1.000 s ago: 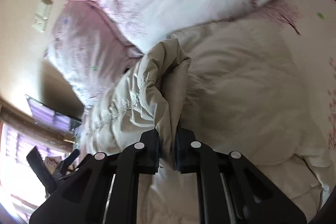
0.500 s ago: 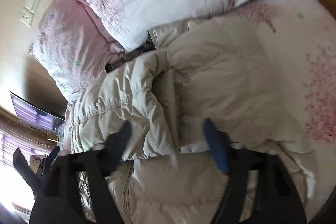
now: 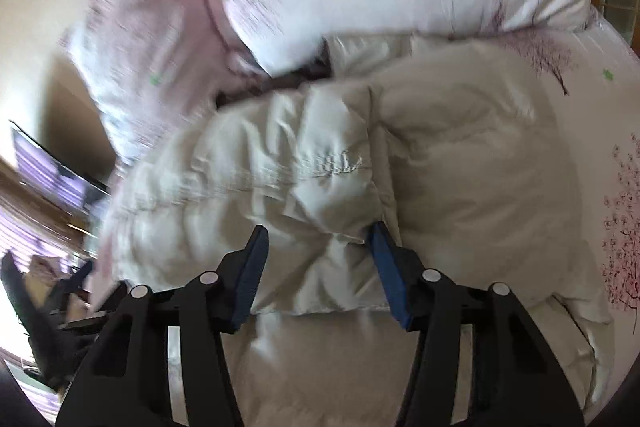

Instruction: Fold large clothes

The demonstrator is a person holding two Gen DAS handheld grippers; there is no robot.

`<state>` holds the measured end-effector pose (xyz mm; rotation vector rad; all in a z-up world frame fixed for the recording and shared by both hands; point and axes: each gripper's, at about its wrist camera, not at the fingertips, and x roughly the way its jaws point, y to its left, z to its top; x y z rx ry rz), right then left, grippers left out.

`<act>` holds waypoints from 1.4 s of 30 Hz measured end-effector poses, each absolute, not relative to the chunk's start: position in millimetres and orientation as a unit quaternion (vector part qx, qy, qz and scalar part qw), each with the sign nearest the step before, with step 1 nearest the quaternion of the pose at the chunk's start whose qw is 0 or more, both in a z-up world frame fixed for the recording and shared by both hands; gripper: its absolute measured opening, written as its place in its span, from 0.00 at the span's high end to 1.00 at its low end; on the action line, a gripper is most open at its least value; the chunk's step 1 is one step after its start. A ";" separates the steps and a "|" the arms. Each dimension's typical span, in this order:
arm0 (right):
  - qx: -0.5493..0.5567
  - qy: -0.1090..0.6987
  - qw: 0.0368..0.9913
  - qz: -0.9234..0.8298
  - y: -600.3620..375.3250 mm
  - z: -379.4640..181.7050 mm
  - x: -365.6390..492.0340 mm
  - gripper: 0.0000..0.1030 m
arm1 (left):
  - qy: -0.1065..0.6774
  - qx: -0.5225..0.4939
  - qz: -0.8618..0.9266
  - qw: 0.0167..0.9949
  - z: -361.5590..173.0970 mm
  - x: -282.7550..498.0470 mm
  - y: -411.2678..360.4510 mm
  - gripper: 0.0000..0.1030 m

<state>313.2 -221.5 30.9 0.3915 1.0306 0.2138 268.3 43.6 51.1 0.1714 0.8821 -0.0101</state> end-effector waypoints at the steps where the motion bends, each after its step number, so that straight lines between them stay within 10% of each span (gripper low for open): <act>1: 0.187 0.495 0.843 0.097 -222.5 26.2 315.7 0.50 | 0.425 0.084 -0.006 0.901 51.5 266.9 43.6 0.02; 4: 0.193 0.486 0.847 0.097 -227.5 32.9 307.5 0.49 | 0.408 0.099 -0.002 0.908 53.9 259.4 44.5 0.02; 8: 0.193 0.457 0.864 0.083 -243.0 56.7 278.1 0.13 | 0.361 0.129 0.021 0.923 58.3 244.8 48.5 0.02; 12: 0.190 0.438 0.876 0.071 -263.0 74.1 252.3 0.01 | 0.359 0.125 0.012 0.925 58.8 232.9 56.2 0.02; 42: 0.295 0.463 0.831 0.093 -375.4 -3.3 79.9 0.15 | 0.476 -0.029 -0.079 0.876 7.5 96.6 175.0 0.02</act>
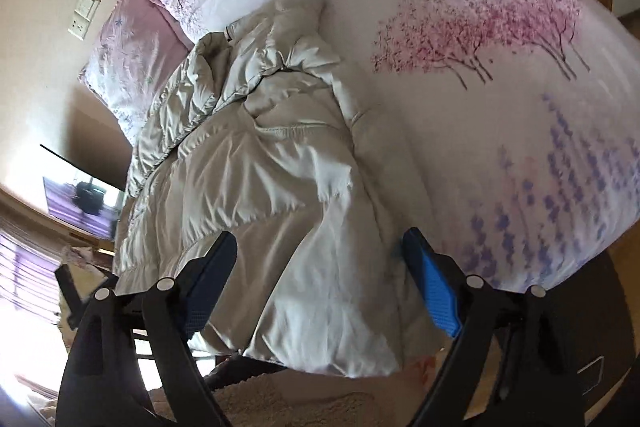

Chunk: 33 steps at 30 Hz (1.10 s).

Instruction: Fold large clothes

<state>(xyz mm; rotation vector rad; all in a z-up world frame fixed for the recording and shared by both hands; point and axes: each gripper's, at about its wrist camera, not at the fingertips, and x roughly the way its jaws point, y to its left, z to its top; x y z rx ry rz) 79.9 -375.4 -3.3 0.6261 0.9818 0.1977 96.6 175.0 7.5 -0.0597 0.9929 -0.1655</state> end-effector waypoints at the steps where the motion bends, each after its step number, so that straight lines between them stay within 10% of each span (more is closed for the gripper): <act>1: 0.295 0.461 0.832 0.093 -375.0 -2.3 79.0 0.15 | 0.473 -0.025 -0.084 0.877 6.1 95.1 172.2 0.02; 24: 0.384 0.490 0.774 0.113 -392.1 -32.8 66.2 0.15 | 0.522 -0.162 -0.153 0.824 -18.1 106.6 183.8 0.02; 33: 0.429 0.475 0.754 0.147 -401.9 -45.0 59.0 0.39 | 0.528 -0.176 -0.159 0.816 -19.7 112.0 179.5 0.08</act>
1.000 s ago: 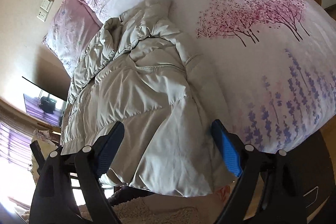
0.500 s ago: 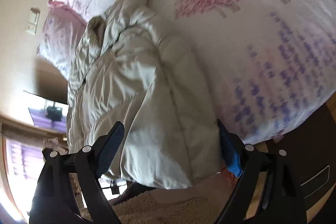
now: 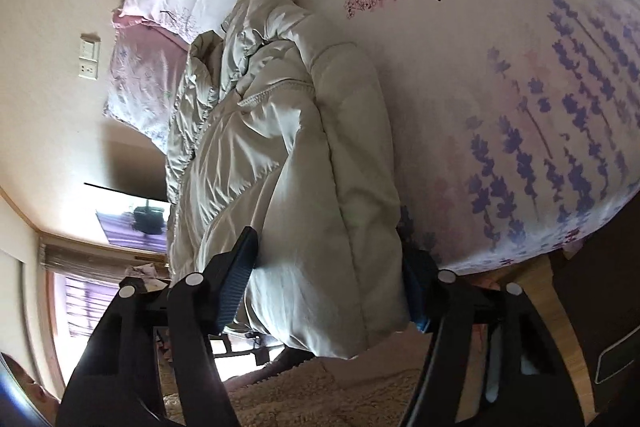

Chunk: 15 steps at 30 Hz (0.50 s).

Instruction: Fold large clothes

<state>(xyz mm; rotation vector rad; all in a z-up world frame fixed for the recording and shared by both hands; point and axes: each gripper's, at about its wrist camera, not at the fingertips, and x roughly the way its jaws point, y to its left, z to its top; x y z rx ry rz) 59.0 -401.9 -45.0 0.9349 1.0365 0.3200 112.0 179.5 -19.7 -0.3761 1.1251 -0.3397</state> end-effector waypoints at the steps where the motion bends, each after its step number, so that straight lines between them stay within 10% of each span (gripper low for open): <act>1: 0.432 0.474 0.752 0.151 -401.7 -46.3 58.5 0.39 | 0.527 -0.178 -0.159 0.815 -19.8 111.9 181.5 0.12; 8: 0.435 0.472 0.748 0.171 -388.4 -47.6 63.4 0.72 | 0.523 -0.199 -0.161 0.813 -19.9 105.1 185.2 0.49; 15: 0.424 0.438 0.773 0.175 -380.7 -21.2 63.8 0.82 | 0.498 -0.189 -0.158 0.831 -1.1 104.4 182.9 0.83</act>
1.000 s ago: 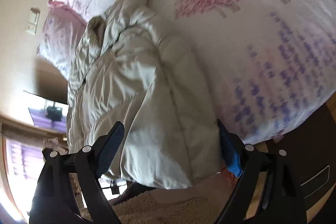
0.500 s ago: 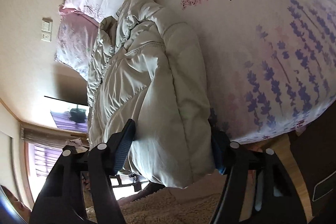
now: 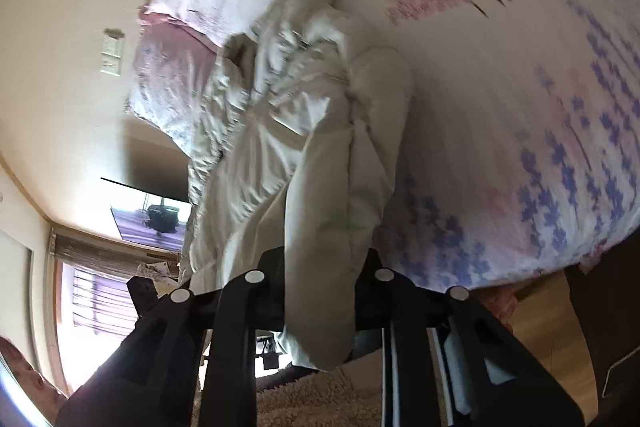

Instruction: Fold large clothes

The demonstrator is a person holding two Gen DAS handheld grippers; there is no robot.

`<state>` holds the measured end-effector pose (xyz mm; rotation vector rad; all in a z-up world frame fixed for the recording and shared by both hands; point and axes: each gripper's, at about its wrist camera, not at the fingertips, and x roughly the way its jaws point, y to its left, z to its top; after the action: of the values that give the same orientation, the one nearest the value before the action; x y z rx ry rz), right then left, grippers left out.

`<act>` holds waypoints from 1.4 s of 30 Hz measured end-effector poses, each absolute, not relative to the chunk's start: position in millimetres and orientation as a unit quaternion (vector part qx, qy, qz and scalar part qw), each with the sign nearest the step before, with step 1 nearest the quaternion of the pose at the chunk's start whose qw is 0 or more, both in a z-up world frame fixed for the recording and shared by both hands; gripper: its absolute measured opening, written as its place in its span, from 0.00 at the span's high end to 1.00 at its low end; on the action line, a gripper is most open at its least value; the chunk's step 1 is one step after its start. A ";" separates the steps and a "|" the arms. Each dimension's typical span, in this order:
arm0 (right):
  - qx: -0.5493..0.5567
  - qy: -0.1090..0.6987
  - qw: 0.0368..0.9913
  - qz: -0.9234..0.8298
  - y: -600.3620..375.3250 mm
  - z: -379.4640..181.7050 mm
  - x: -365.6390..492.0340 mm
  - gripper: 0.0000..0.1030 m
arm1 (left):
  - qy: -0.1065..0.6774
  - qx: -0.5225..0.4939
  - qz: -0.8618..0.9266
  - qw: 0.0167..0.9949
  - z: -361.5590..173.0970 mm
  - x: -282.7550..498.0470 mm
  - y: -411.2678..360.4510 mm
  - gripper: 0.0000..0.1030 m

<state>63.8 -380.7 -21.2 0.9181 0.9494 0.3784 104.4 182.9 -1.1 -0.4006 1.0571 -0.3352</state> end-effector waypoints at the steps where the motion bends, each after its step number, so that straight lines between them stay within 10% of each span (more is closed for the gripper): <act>1: 0.421 0.430 0.779 0.176 -378.9 -14.9 64.2 0.82 | 0.496 -0.185 -0.158 0.834 1.1 105.0 181.9 0.85; 24: 0.277 0.249 0.918 0.137 -330.8 122.7 145.5 0.84 | 0.344 -0.142 -0.088 0.924 117.0 193.5 174.1 0.87; 42: 0.313 0.340 0.887 0.006 -340.8 90.3 306.6 0.84 | 0.391 -0.089 0.015 0.916 95.0 350.7 137.6 0.86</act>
<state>306.6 -340.8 90.3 0.6513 0.7062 0.0120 350.7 137.6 95.0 -0.1825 0.8057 0.0307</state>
